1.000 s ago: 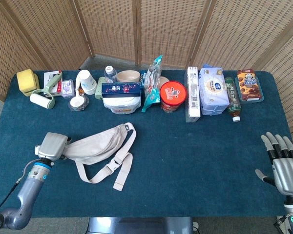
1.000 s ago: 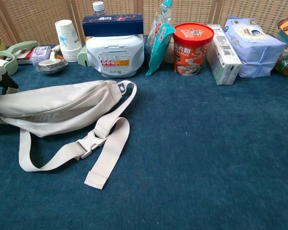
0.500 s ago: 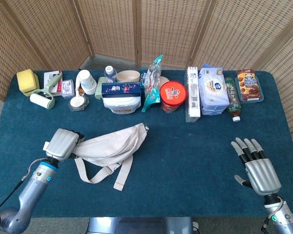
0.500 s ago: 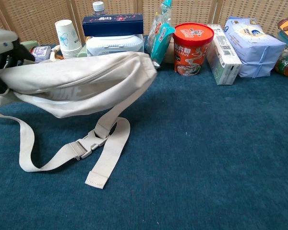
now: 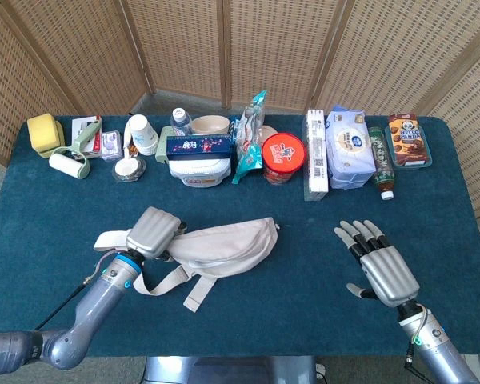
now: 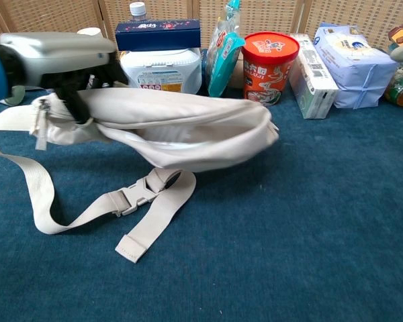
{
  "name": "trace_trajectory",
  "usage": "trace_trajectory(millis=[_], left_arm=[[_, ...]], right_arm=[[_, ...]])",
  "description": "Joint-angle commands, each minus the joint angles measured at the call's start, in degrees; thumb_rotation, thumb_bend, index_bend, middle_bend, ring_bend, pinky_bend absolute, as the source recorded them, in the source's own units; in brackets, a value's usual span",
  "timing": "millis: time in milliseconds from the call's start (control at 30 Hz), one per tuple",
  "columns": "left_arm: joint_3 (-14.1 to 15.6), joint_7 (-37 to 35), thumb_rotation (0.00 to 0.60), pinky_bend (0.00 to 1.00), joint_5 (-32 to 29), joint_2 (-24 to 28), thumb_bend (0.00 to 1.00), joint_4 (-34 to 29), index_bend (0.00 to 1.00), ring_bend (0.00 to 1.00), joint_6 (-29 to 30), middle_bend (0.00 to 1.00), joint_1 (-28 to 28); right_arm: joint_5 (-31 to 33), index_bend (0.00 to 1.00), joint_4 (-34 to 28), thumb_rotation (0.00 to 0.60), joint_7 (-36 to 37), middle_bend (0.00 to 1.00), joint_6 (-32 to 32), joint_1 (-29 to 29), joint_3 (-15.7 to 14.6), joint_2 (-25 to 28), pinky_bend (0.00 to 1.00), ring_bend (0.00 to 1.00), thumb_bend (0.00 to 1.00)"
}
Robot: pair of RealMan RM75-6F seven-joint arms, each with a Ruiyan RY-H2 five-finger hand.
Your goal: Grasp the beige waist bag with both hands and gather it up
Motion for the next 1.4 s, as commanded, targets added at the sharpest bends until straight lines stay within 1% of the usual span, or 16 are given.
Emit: trace_trajectory(millis=[33,167,433,667,867,1000,1100,1167,1233,1267,1333,1367,1400], left_arm=[[-0.9,3.5,0.6,0.61,-5.0,-2.5,0.07,-2.2,0.66,0.61,1.1,0.63,-3.9],[-1.9,5.9,0.6,0.61,-10.5,-5.2,0.07,-3.1,0.66,0.61,2.9,0.63,-7.7],[-3.0,7.6,0.6,0.61,-15.4,-9.2,0.07,-3.8,0.66,0.61,5.8,0.63,-12.8],[-4.5,7.6,0.6,0.61,-16.0,-13.7,0.07,-2.7,0.66,0.61,8.4,0.63,-16.6],[-4.8,6.9,0.6,0.61,-15.4,-16.9,0.07,-0.9,0.65,0.6,10.2,0.63,-18.6],[-5.0,5.7,0.6,0.61,-14.5,-18.6,0.06,0.4,0.65,0.6,11.1,0.62,-19.2],[-4.9,4.7,0.6,0.6,-14.4,-19.7,0.06,1.1,0.65,0.59,11.4,0.61,-19.5],[-5.0,4.3,0.6,0.6,-14.4,-20.1,0.06,1.2,0.65,0.59,11.7,0.61,-19.6],[-5.0,3.9,0.6,0.61,-14.8,-20.2,0.06,1.0,0.65,0.59,11.8,0.61,-19.7],[-5.1,3.8,0.6,0.61,-15.0,-20.2,0.06,0.9,0.65,0.59,11.8,0.61,-19.8],[-5.2,3.3,0.6,0.61,-15.3,-20.1,0.06,0.6,0.65,0.59,11.8,0.61,-19.8],[-5.2,3.2,0.6,0.61,-15.3,-20.0,0.06,0.5,0.65,0.59,11.9,0.61,-19.9],[-5.2,3.1,0.6,0.61,-15.4,-20.0,0.06,0.4,0.65,0.59,11.9,0.61,-19.9]], right_arm=[[0.6,0.0,-0.2,0.6,-0.3,0.0,-0.5,0.5,0.3,-0.7,0.0,0.0,0.0],[0.8,0.0,-0.9,0.6,-1.2,0.0,-1.4,1.2,0.0,-1.7,0.0,0.0,0.0],[1.1,0.0,-1.9,0.6,-3.1,0.0,-2.9,2.2,-0.7,-3.4,0.0,0.0,0.0],[1.4,0.0,-3.6,0.6,-4.4,0.0,-4.5,3.4,-1.2,-5.5,0.0,0.0,0.0],[2.0,0.0,-4.3,0.6,-3.7,0.0,-5.5,4.3,-1.2,-6.3,0.0,0.0,0.0],[2.0,0.0,-4.3,0.6,-1.3,0.0,-6.6,5.2,-1.4,-6.6,0.0,0.0,0.0],[1.8,0.0,-3.1,0.6,0.9,0.0,-7.0,5.9,-1.1,-7.2,0.0,0.0,0.0],[1.4,0.0,-1.7,0.6,2.8,0.01,-6.3,6.1,-0.9,-8.4,0.05,0.0,0.0],[1.9,0.0,-0.6,0.6,4.2,0.07,-6.3,6.2,-0.9,-9.3,0.13,0.0,0.0],[2.1,0.0,-0.2,0.6,4.7,0.14,-6.2,6.2,-0.8,-9.7,0.18,0.03,0.0],[2.8,0.05,0.6,0.6,5.6,0.27,-6.0,6.2,-0.6,-10.6,0.29,0.1,0.0],[3.2,0.12,0.9,0.6,5.6,0.35,-6.0,6.3,-0.5,-10.9,0.37,0.16,0.02],[3.7,0.2,1.2,0.6,5.1,0.42,-6.1,6.3,-0.5,-11.1,0.44,0.22,0.07]])
